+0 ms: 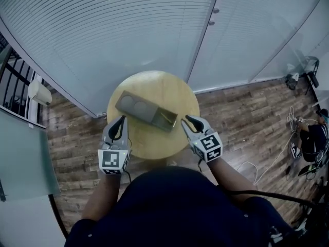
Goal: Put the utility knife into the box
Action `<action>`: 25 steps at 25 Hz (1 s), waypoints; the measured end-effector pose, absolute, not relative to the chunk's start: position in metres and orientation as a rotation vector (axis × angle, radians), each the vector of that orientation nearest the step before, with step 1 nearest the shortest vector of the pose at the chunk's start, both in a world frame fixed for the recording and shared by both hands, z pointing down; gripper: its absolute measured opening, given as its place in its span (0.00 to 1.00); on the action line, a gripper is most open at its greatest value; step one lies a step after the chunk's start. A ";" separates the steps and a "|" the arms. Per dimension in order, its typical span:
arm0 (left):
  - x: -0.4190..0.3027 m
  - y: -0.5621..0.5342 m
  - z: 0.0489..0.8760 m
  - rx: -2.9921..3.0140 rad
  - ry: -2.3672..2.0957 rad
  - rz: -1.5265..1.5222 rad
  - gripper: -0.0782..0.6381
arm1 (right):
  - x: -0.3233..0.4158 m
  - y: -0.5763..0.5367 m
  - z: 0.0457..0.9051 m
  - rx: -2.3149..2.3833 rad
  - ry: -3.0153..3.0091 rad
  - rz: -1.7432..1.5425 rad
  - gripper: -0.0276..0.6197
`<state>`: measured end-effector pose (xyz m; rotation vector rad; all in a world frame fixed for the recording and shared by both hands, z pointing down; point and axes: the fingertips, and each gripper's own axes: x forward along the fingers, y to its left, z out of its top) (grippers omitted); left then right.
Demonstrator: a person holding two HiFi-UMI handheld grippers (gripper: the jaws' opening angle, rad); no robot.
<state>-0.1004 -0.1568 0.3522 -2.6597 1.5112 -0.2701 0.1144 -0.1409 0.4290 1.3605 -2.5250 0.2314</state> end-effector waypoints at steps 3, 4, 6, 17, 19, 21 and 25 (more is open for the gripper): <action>-0.103 -0.155 0.351 -2.656 1.523 -0.266 0.11 | 0.117 -0.139 0.420 1.388 -2.524 0.197 0.15; -0.103 -0.154 0.351 -2.657 1.524 -0.266 0.11 | 0.119 -0.139 0.417 1.407 -2.521 0.187 0.13; -0.102 -0.153 0.352 -2.664 1.517 -0.268 0.11 | 0.125 -0.140 0.412 1.447 -2.519 0.178 0.07; -0.107 -0.150 0.355 -2.649 1.531 -0.319 0.11 | 0.121 -0.138 0.403 1.430 -2.580 0.158 0.05; -0.104 -0.150 0.355 -2.645 1.518 -0.317 0.11 | 0.121 -0.139 0.402 1.424 -2.587 0.158 0.05; -0.104 -0.149 0.357 -2.645 1.516 -0.324 0.11 | 0.120 -0.139 0.403 1.417 -2.593 0.159 0.05; -0.105 -0.150 0.357 -2.645 1.529 -0.346 0.11 | 0.120 -0.143 0.404 1.400 -2.603 0.172 0.05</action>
